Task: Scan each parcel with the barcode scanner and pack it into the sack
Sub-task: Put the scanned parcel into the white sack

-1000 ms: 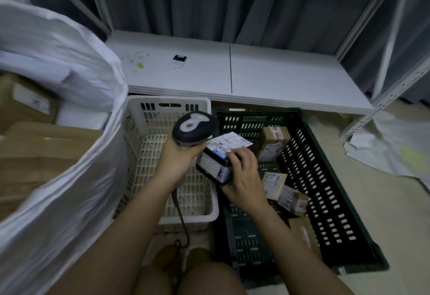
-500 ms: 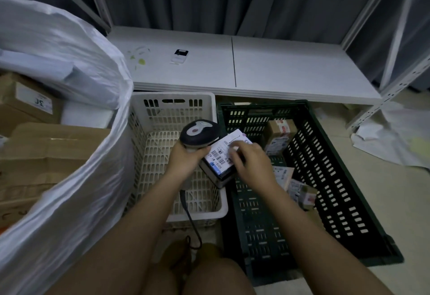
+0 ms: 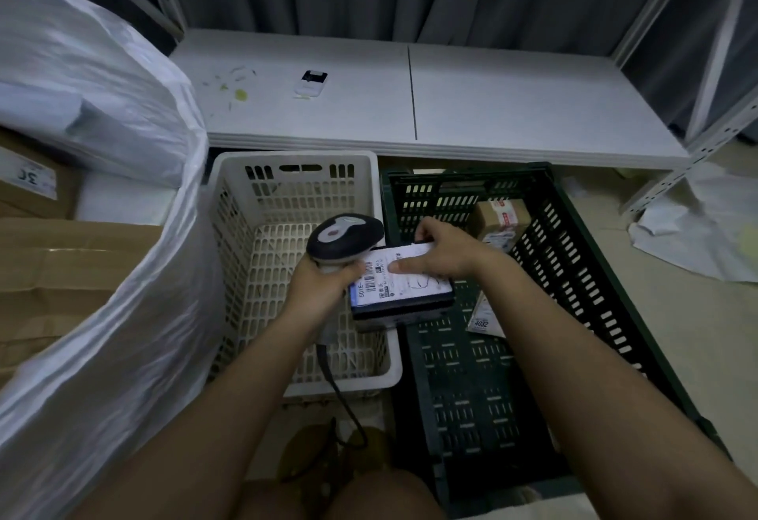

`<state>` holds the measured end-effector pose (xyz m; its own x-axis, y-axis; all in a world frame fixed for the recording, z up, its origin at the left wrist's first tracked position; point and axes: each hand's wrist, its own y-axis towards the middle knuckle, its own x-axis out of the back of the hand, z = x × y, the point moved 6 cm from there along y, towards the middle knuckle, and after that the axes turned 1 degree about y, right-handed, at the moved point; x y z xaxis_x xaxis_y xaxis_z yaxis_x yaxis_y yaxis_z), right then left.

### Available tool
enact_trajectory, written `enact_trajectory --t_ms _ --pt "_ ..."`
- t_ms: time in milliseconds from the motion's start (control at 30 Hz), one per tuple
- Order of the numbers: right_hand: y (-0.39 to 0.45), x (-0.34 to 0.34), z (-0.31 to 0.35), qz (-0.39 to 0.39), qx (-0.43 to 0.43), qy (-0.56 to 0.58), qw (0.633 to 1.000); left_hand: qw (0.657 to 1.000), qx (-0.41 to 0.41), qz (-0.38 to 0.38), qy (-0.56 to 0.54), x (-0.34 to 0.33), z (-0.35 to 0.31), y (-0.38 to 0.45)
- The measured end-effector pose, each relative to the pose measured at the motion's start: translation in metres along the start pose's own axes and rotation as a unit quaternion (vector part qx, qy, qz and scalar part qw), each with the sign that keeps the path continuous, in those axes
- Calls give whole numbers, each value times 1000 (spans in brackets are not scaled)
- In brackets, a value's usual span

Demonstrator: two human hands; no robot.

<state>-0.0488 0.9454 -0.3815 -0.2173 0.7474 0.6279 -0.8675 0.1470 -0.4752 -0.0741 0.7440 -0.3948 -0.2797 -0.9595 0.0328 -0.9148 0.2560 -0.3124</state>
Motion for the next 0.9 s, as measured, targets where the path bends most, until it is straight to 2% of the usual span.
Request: enact_trajectory --t_ms 133,233,300,333,467,567,767,900 --pt "-11 -7 -16 59 -54 -31 996 1000 15 11 9 -5 3 -6" --pt "-23 -23 -30 161 -116 35 980 1000 16 24 11 -8 1 -8" --pt "-32 -36 -37 217 -116 73 967 999 16 36 23 -11 -1 -10" --pt "-36 -40 -40 220 -113 82 965 999 15 42 28 -12 -2 -11" --pt "-52 -42 -59 132 -124 141 973 998 -10 47 42 -13 -18 -22" --pt "-63 -38 -62 48 -102 220 969 998 -49 5 29 -6 -43 -34" --pt "-98 -14 -5 -100 -24 332 938 991 -131 -25 16 18 -118 -81" --pt "-121 -11 51 -121 25 412 903 978 -197 -53 34 54 -163 -125"
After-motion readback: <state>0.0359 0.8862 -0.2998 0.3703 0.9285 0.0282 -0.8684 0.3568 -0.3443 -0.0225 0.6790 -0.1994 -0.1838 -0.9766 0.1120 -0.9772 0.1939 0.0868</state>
